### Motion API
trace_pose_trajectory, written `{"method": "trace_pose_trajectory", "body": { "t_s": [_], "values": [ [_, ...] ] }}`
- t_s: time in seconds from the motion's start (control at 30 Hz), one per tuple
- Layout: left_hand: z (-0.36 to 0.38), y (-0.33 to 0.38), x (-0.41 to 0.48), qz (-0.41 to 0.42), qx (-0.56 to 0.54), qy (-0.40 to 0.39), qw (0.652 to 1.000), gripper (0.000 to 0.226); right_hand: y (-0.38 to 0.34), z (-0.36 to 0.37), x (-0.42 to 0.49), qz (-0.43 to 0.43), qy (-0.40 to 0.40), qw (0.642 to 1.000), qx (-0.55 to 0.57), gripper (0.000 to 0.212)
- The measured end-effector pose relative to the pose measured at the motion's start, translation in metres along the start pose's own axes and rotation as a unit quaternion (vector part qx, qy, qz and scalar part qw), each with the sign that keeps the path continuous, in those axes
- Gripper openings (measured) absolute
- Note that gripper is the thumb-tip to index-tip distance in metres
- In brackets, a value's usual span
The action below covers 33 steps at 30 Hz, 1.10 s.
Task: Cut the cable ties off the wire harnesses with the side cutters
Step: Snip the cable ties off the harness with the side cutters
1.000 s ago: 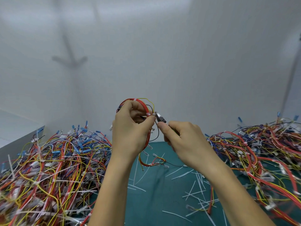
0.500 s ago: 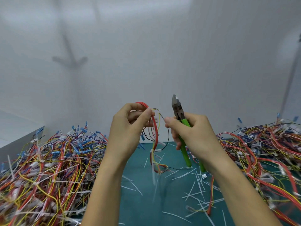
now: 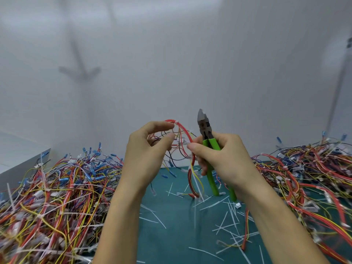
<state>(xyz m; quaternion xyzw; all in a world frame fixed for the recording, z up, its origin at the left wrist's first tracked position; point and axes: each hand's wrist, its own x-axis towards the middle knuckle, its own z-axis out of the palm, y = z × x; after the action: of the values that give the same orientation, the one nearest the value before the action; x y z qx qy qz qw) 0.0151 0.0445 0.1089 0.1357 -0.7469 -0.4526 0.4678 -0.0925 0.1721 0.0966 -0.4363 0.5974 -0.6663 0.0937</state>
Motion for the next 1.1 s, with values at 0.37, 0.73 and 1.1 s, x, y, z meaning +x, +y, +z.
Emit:
{"method": "trace_pose_trajectory", "body": {
  "t_s": [0.37, 0.73, 1.1],
  "values": [
    [-0.003, 0.007, -0.004, 0.071, 0.06, -0.153, 0.984, 0.01, -0.002, -0.005, 0.001, 0.0, 0.038, 0.998, 0.041, 0.013],
    [0.003, -0.005, -0.003, 0.018, -0.007, -0.253, 0.967, 0.018, 0.001, -0.006, 0.003, -0.011, 0.054, 0.998, 0.041, 0.011],
    [0.019, 0.008, -0.004, -0.098, -0.092, -0.146, 0.98, 0.051, 0.006, -0.001, 0.004, -0.017, 0.052, 0.998, 0.041, 0.015]
  ]
}}
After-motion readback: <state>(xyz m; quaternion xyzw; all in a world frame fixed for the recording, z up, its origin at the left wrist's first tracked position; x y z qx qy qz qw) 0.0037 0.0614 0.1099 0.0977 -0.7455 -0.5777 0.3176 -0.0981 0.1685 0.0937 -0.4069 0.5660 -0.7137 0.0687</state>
